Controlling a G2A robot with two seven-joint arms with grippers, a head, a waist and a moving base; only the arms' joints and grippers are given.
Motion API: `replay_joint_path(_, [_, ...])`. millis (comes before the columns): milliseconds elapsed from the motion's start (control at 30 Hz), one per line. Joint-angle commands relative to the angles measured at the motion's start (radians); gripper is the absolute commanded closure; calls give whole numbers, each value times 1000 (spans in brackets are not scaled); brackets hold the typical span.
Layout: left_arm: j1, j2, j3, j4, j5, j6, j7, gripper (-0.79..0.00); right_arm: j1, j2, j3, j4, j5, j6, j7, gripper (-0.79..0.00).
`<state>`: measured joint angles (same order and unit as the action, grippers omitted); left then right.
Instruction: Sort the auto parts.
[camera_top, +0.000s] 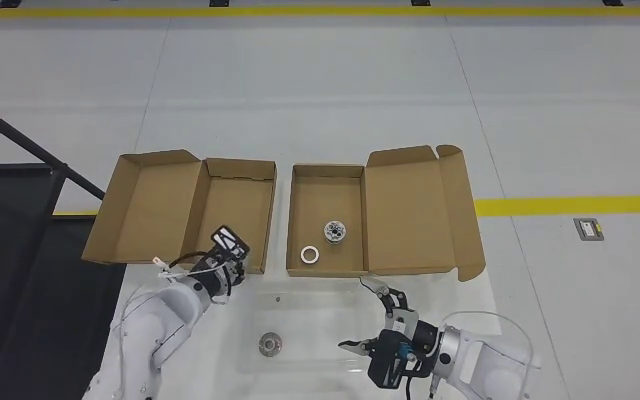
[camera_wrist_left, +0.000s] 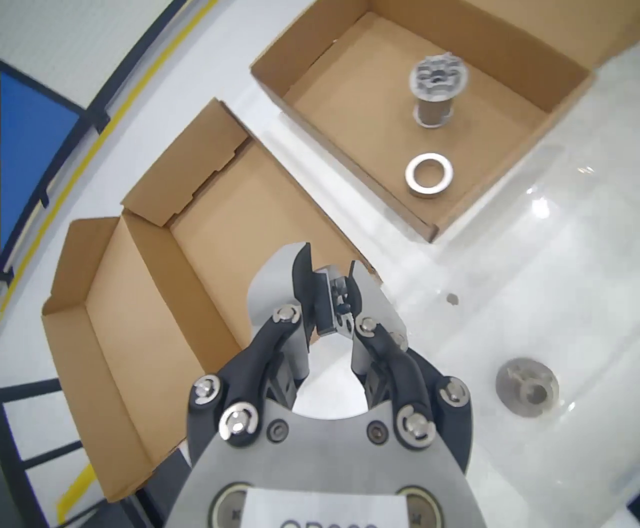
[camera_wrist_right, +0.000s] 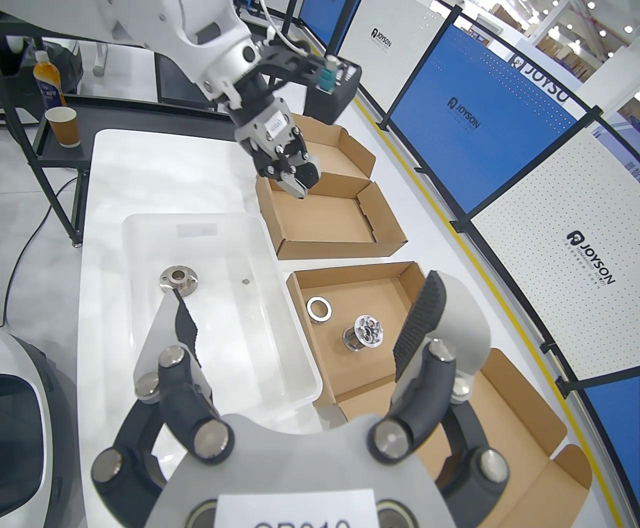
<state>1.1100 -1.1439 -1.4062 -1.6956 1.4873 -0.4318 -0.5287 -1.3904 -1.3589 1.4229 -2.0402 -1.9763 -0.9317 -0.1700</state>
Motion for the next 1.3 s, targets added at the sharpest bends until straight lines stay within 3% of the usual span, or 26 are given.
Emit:
replay_joint_path(0, [-102,-12,44,156,-41,41,22,0,0,0,0,0,0,0,0,-785])
replay_joint_path(133, [-283,-37,113,454,-112,63,66,0,0,0,0,0,0,0,0,-785])
replay_joint_path(300, [-449,-76,211,740,-141,104,133,0,0,0,0,0,0,0,0,-785])
replay_joint_path(433, [-533,-105,275,897,-128,156,181,0,0,0,0,0,0,0,0,-785])
replay_joint_path(567, [-577,-126,310,989,-134,163,228,0,0,0,0,0,0,0,0,-785])
replay_joint_path(733, [-603,-136,320,1030,-141,163,254,-305,0,0,0,0,0,0,0,-785])
replay_joint_path(967, [-604,-130,302,1000,-133,149,262,-579,0,0,0,0,0,0,0,-785])
replay_joint_path(1133, [-570,-108,257,901,-120,124,269,-597,0,0,0,0,0,0,0,-785])
replay_joint_path(1267, [-496,-77,197,722,-80,87,226,-628,0,0,0,0,0,0,0,-785])
